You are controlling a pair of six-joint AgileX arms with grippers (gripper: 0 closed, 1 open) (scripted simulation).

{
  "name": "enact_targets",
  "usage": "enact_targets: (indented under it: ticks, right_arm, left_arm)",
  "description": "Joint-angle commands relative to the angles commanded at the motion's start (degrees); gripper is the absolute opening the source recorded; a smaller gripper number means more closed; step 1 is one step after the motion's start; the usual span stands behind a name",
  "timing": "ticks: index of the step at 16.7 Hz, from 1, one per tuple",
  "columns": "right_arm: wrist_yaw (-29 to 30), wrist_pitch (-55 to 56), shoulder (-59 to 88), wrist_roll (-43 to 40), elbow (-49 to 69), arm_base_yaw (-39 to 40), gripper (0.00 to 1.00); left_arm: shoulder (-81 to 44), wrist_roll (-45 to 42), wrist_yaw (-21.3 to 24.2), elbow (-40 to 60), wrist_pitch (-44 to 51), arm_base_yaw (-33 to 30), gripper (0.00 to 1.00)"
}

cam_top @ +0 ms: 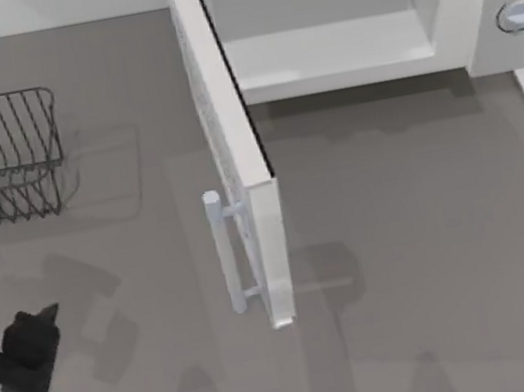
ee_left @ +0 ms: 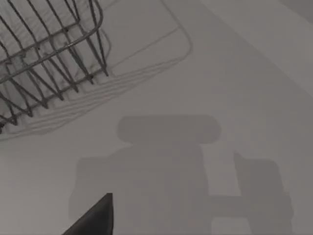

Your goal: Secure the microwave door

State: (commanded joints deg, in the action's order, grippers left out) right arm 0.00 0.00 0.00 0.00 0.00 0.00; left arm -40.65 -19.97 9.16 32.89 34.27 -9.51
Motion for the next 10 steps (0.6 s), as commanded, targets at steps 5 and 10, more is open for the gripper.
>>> enact_targets:
  ticks: [5, 10]
  right_arm:
    - [0.00, 0.00, 0.00, 0.00, 0.00, 0.00, 1.00]
    - [0.00, 0.00, 0.00, 0.00, 0.00, 0.00, 1.00]
  left_arm:
    - [-24.52, -11.85, 5.27, 24.37, 20.76, -5.00, 1.00]
    - [-45.37, -22.55, 10.31, 50.49, 38.14, -9.20, 1.00]
